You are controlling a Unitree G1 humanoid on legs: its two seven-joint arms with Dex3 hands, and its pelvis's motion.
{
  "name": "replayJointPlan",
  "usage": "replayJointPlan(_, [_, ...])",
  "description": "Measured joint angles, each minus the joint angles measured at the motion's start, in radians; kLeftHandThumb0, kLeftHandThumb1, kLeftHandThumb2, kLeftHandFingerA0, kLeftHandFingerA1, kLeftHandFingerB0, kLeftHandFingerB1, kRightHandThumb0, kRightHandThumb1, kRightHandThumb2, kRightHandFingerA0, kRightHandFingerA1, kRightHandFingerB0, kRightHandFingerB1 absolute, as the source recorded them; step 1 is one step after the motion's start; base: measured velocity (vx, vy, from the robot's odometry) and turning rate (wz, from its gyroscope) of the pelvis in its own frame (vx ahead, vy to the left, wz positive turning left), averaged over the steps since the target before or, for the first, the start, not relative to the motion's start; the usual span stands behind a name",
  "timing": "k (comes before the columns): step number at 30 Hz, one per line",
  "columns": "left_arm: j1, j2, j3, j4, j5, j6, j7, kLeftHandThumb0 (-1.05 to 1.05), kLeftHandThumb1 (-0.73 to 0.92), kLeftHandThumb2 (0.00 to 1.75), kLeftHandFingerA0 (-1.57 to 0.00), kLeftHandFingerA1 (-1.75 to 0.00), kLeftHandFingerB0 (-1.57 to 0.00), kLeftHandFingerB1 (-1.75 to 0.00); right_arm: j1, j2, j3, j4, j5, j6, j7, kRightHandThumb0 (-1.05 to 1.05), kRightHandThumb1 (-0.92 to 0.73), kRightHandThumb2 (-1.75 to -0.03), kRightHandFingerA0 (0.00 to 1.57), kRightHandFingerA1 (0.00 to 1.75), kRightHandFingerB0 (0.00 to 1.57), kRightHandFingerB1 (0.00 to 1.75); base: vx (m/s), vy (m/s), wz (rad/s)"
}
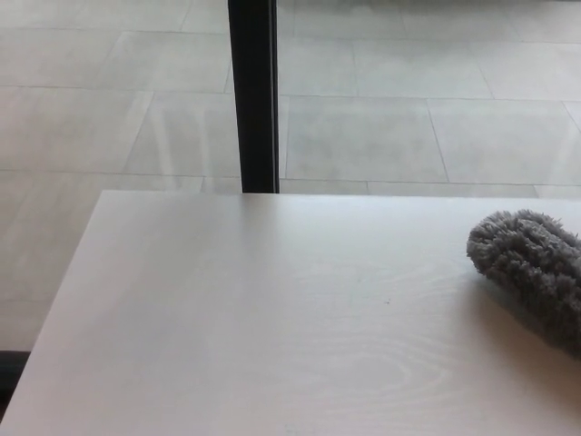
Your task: The robot uses its right hand to pick up the duster kept in the middle of the desk and use it to wipe the desk by swiping its surface twice
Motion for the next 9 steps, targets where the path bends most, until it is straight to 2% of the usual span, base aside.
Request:
replayJointPlan(1, [0.001, 0.000, 0.002, 0.000, -0.001, 0.002, 0.001, -1.05, 0.35, 1.14, -0.93, -1.17, -0.75, -1.30, 0.005, 0.001, 0.008, -0.001, 0.009, -0.001, 0.004, -0.72, -0.59, -0.92, 0.23, 0.67, 0.09, 0.52, 0.00, 0.000, 0.00])
replayJointPlan(2, [0.001, 0.000, 0.003, 0.000, -0.002, 0.004, 0.002, -1.05, 0.50, 0.86, -0.91, -1.18, -0.74, -1.27, 0.007, 0.002, 0.013, -0.004, 0.015, -0.002, 0.008, -0.71, -0.59, -0.93, 0.23, 0.68, 0.10, 0.53, 0.00, 0.000, 0.00])
replayJointPlan(3, [0.001, 0.000, 0.006, -0.001, -0.003, 0.005, 0.002, -1.05, 0.33, 1.14, -0.90, -1.24, -0.73, -1.33, 0.011, 0.003, 0.019, -0.012, 0.024, -0.004, 0.010, -0.71, -0.60, -0.91, 0.25, 0.70, 0.12, 0.51, 0.00, 0.000, 0.00])
replayJointPlan(4, [0.001, 0.000, 0.015, 0.000, -0.009, 0.008, 0.003, -1.05, 0.30, 1.14, -0.92, -1.24, -0.76, -1.33, 0.013, 0.003, 0.029, -0.022, 0.032, -0.008, 0.012, -0.71, -0.60, -0.91, 0.27, 0.69, 0.14, 0.50, 0.00, 0.000, 0.00])
replayJointPlan(6, [-0.002, 0.000, 0.031, 0.000, -0.019, 0.017, 0.004, -1.05, 0.29, 1.14, -0.88, -1.28, -0.70, -1.35, 0.008, 0.003, 0.046, -0.020, 0.043, -0.016, 0.013, -0.72, -0.59, -0.92, 0.27, 0.69, 0.09, 0.50, 0.00, 0.000, 0.00])
replayJointPlan(7, [-0.003, 0.000, 0.036, 0.001, -0.022, 0.021, 0.005, -1.05, 0.35, 1.07, -0.90, -1.23, -0.75, -1.34, 0.006, 0.003, 0.054, -0.017, 0.047, -0.019, 0.014, -0.72, -0.59, -0.92, 0.29, 0.70, 0.10, 0.51, 0.00, 0.000, 0.00])
replayJointPlan(9, [-0.004, 0.000, 0.040, 0.001, -0.025, 0.024, 0.005, -1.05, 0.35, 1.07, -0.90, -1.23, -0.75, -1.34, 0.004, 0.003, 0.064, -0.015, 0.053, -0.024, 0.015, -0.72, -0.59, -0.92, 0.29, 0.70, 0.10, 0.51, 0.00, 0.000, 0.00])
